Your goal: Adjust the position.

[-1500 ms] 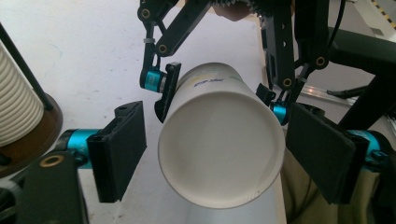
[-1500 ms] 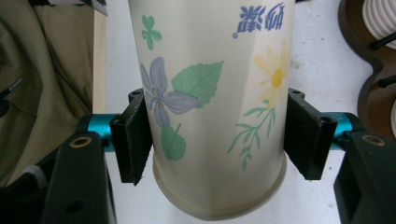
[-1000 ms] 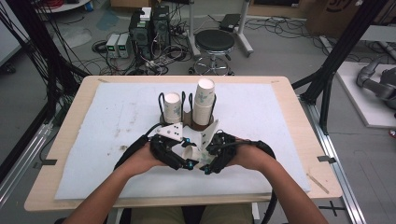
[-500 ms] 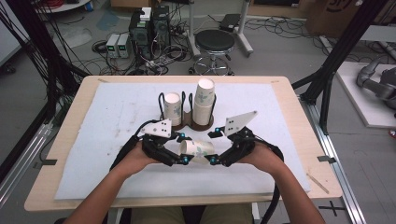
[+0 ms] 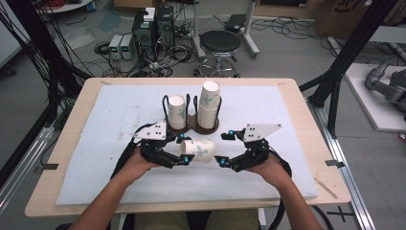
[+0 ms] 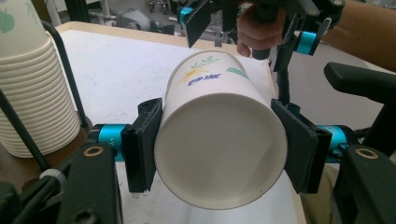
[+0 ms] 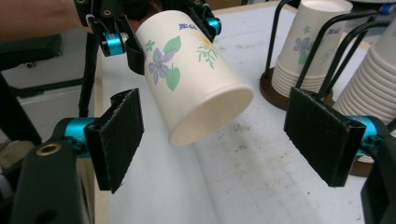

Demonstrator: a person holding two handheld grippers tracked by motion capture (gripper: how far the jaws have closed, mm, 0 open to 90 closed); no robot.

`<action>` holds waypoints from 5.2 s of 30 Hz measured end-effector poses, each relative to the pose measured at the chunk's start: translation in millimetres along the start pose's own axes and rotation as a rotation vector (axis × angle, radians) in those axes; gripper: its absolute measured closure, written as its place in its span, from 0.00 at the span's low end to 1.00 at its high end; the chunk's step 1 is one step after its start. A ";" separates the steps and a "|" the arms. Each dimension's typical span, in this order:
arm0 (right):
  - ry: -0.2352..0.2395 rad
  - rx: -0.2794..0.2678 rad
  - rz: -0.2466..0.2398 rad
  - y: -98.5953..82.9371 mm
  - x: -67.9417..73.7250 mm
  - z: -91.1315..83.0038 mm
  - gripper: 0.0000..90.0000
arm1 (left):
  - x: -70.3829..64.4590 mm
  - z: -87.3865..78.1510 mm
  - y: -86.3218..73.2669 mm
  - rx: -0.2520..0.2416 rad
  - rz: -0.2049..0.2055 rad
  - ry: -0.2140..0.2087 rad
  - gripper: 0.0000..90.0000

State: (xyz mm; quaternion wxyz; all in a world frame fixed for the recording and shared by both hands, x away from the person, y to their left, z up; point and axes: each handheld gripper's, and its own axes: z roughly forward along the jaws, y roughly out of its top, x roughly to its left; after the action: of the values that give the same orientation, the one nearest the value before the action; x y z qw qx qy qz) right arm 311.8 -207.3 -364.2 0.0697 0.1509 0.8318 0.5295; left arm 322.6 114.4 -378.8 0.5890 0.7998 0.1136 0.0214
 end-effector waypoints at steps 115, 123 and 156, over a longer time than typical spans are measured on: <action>0.138 0.473 -0.239 55.5 5.4 31.6 0.40 | -14.6 9.0 11.9 0.248 0.082 -0.013 0.17; 0.148 0.569 -0.290 62.3 8.6 44.3 0.40 | -15.6 12.7 10.3 0.274 0.081 -0.018 0.17; 0.157 0.732 -0.329 77.3 18.2 66.7 0.40 | -16.1 25.7 8.9 0.350 0.082 -0.046 0.19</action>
State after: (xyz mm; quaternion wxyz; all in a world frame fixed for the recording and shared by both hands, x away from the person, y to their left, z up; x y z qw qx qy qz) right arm 326.7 -113.6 -322.3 0.0312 -0.0102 0.9812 0.1900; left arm 312.7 84.5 -376.6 0.4420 0.8943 0.0695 0.0072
